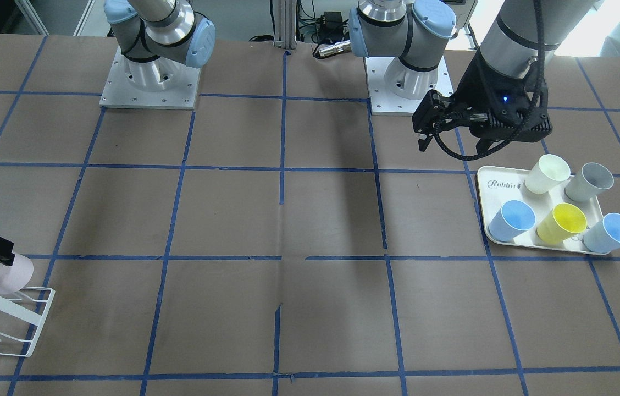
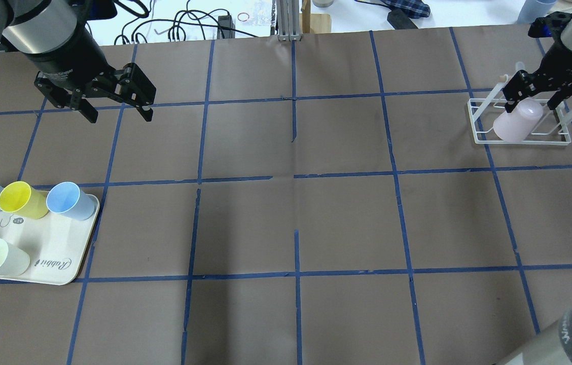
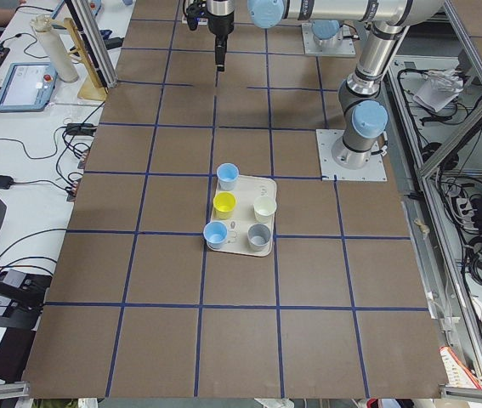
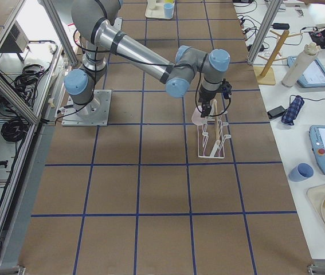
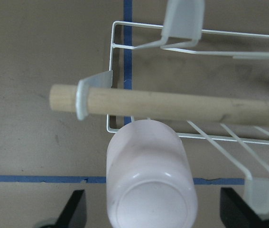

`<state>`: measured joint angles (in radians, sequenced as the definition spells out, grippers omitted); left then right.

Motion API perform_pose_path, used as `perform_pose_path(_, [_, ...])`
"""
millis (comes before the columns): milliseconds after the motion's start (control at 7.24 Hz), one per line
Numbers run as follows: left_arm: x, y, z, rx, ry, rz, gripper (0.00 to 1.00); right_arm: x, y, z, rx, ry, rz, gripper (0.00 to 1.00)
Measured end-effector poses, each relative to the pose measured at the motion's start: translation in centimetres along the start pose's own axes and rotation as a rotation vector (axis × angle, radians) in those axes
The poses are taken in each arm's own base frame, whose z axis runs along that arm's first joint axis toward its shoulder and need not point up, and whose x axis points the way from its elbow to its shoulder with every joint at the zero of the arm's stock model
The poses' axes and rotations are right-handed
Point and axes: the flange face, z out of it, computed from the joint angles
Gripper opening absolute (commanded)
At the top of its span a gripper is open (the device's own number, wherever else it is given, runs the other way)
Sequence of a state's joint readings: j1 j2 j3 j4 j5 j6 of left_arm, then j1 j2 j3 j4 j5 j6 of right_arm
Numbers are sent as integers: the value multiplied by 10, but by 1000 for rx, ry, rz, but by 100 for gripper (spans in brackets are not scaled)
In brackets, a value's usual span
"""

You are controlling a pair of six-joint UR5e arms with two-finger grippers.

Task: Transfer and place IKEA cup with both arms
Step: 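Lower the right gripper around the pink cup and close on it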

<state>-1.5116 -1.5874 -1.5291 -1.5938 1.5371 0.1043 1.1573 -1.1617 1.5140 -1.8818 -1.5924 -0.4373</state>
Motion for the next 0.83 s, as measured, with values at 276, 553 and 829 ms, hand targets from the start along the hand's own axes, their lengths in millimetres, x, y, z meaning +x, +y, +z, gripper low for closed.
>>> perform_pose_path(276, [0,0,-2,4,-2,1,100,1,-3,7,-4,-2,2,96])
perform_pose_path(553, [0,3,-4,7,-4,11,100,2,-4,10,-7,-5,4,78])
perform_pose_path(829, [0,4,-6,11,-6,19,100,1,-4,10,-5,-8,4,56])
